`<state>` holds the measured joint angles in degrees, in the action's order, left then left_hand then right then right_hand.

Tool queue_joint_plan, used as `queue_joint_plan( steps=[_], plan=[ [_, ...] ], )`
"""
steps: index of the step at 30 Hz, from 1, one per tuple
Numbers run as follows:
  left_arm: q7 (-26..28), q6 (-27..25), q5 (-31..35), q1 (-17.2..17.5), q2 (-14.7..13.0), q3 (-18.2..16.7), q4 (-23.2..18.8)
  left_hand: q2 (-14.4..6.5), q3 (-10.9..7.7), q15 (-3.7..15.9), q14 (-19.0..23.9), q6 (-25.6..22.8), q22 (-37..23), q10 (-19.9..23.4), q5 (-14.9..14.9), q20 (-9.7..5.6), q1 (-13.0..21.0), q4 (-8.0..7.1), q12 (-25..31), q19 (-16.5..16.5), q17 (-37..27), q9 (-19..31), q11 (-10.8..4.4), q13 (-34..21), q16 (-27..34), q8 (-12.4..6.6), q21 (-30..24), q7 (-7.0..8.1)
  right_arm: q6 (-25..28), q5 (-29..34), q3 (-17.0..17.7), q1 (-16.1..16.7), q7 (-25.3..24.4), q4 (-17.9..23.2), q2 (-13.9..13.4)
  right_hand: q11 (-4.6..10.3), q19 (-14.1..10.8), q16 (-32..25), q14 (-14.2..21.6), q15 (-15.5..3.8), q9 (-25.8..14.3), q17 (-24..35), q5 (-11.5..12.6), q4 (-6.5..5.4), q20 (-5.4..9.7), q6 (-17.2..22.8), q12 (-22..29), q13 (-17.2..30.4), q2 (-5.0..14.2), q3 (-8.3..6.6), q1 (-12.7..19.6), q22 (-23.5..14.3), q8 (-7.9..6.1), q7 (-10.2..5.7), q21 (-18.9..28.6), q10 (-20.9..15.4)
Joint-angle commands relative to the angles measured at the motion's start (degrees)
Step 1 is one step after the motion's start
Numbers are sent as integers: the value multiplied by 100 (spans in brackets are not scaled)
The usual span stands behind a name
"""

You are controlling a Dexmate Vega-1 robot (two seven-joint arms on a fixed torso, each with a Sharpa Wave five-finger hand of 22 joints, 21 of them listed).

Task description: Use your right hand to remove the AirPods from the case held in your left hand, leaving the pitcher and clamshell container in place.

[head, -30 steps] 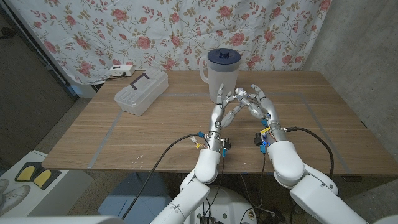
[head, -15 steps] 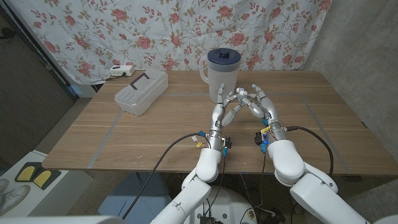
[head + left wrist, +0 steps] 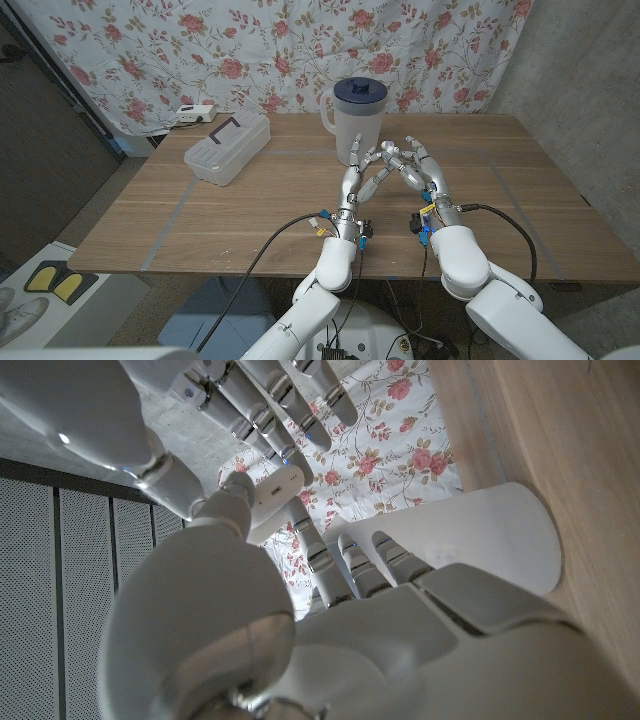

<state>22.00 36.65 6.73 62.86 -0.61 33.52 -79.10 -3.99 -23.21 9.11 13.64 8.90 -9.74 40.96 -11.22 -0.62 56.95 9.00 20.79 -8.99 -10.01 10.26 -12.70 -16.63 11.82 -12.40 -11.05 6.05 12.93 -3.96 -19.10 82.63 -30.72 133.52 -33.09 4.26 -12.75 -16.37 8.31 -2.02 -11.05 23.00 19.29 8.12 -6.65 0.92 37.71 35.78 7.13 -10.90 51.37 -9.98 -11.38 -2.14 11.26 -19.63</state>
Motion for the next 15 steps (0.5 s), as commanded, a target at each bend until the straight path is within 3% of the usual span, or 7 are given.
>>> queue_joint_plan(
  steps=[1, 15],
  plan=[
    [81, 72, -8, 50, 47, -37, -4, -56, 31, 54, 187, -81, -12, 192, 16, 49, 119, 17, 99, -41, -38, 33, -1, -70, 83, -17, -16, 10, 14, 28, -87, -14, 37, 32, -15, 314, -37, 11, 46, -136, -13, 17, 24, -12, -37, 41, 24, 4, 42, -1, -1, -17, 19, -22, 18, -348],
    [86, 128, -114, 72, 126, -66, 10, -280, 12, 157, 458, -344, -19, 550, 55, 152, 486, 81, 352, -166, -102, 40, -2, -294, 149, -29, -40, 46, 86, 66, -154, -51, 19, 42, 15, 309, -38, 17, 46, -138, -13, 23, 27, -11, -42, 46, 30, -1, 40, -2, -10, -17, 20, -17, 19, -345]
  ],
)
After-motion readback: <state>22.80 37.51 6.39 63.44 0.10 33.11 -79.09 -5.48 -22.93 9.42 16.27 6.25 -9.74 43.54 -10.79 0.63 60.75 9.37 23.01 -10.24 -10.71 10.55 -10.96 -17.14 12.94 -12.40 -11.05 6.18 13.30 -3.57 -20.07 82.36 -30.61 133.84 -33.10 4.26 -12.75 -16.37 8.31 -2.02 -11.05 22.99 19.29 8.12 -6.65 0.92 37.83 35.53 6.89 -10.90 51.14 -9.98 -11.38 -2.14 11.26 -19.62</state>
